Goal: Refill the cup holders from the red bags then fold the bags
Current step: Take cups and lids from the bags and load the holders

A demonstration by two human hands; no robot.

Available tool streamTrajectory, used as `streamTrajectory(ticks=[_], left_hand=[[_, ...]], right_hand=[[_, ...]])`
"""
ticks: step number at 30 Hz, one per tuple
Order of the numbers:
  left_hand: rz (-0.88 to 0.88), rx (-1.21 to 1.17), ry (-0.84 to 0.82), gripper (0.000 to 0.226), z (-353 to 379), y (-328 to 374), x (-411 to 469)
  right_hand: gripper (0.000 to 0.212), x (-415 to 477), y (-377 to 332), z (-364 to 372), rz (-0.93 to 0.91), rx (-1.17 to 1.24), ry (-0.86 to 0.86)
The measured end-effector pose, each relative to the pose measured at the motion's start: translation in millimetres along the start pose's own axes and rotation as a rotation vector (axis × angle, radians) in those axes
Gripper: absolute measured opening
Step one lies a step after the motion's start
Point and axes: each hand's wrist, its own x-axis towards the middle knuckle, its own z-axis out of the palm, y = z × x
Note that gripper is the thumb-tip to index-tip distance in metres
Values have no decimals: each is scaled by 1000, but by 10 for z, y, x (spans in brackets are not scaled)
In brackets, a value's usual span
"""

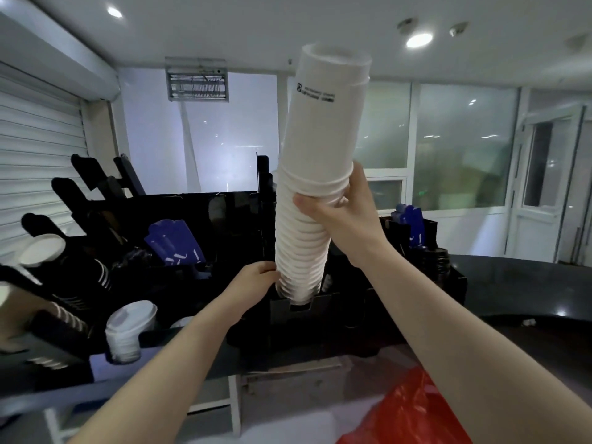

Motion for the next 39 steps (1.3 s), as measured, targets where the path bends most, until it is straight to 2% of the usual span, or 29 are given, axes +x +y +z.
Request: streamTrajectory(ticks=[5, 8, 12, 19, 22, 30, 36, 39], left_hand=[[-58, -34, 4, 12, 8, -67, -90], [-72, -79, 12, 26, 2, -94, -165], [-3, -116, 44, 22, -56, -101, -250], [77, -229, 88, 18, -184, -14, -556], [63, -261, 94, 16, -242, -61, -726], [-3, -274, 32, 24, -170, -312, -1093], [-30, -219, 17, 25, -13, -261, -1325], [-22, -222, 60, 26, 53, -181, -1430]], right_hand=[[85, -105, 333, 49, 40, -49, 4], [86, -281, 641, 58, 83, -65, 7], [92, -470, 886, 87, 129, -96, 29], [90, -430, 786, 123, 185, -140, -72], [86, -480, 726, 157, 210, -175, -67], [97, -668, 715, 131, 267, -274, -16], [86, -770, 712, -18, 281, -288, -55], [86, -781, 647, -98, 248, -226, -68]])
